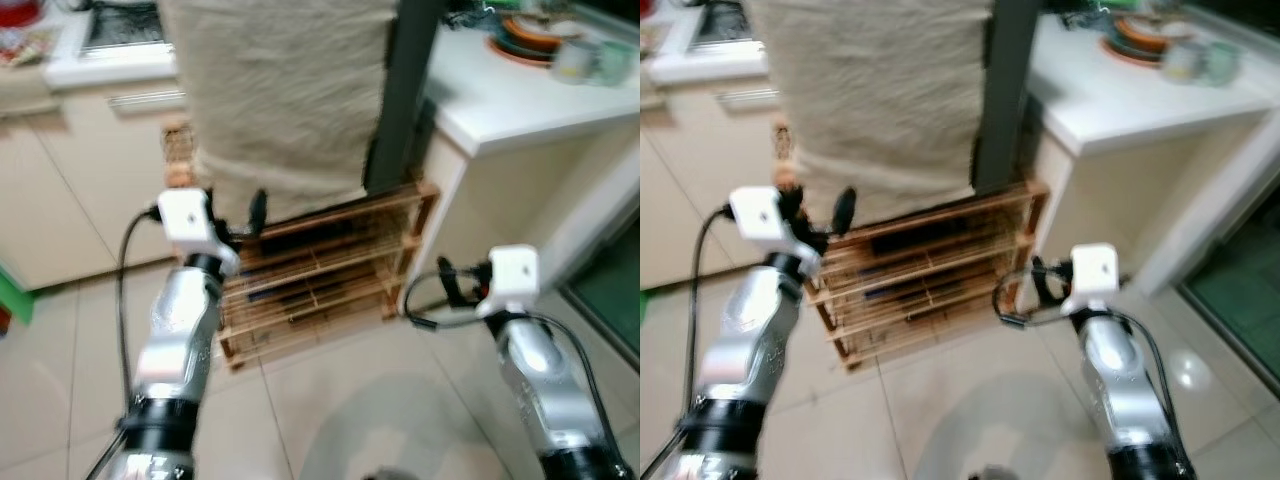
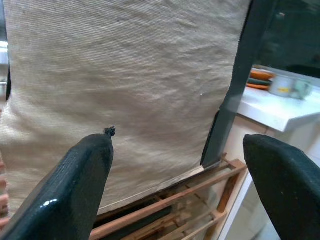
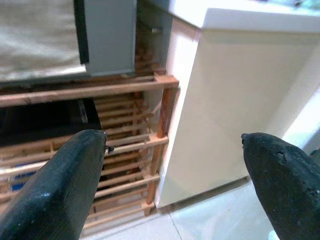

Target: Restocking fridge

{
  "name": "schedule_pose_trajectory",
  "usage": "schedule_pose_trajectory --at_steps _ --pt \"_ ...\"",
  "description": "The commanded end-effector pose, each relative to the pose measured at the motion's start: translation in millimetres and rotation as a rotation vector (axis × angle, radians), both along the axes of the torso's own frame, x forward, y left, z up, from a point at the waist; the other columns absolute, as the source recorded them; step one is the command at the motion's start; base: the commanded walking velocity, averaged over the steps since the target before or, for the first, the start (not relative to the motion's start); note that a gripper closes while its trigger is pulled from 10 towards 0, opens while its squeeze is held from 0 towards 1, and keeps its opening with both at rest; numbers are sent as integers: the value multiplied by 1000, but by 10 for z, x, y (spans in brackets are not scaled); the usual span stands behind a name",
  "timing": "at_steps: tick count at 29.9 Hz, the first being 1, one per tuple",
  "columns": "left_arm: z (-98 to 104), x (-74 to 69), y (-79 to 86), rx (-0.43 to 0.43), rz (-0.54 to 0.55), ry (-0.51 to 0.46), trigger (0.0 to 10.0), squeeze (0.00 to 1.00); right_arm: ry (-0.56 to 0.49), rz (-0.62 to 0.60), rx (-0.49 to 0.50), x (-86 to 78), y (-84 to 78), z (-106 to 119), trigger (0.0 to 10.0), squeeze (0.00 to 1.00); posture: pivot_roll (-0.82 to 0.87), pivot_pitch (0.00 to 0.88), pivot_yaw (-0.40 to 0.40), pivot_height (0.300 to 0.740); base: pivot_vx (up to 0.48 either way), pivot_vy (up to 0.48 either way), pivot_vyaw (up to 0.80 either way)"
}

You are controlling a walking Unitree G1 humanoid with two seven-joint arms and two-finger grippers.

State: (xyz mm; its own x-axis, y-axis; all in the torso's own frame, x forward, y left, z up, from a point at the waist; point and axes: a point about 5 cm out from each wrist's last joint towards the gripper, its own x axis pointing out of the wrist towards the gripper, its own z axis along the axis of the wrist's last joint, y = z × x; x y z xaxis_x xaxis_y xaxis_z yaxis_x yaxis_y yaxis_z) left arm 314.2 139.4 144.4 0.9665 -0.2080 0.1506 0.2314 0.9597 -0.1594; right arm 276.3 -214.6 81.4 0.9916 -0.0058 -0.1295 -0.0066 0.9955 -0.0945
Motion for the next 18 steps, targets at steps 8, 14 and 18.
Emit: schedule_pose_trajectory --at_steps 8,14,18 --pt "-113 -82 365 119 40 70 10000 0 -99 -162 61 -48 -78 62 10000 0 -78 0 33 740 0 480 -740" --pt "-117 -151 411 144 -5 58 10000 0 -120 -154 82 -5 30 73 10000 0 -60 0 55 740 0 480 -735" --pt "-65 -173 435 138 -16 38 10000 0 -124 -151 93 5 82 62 10000 0 -40 0 59 740 0 480 -734"
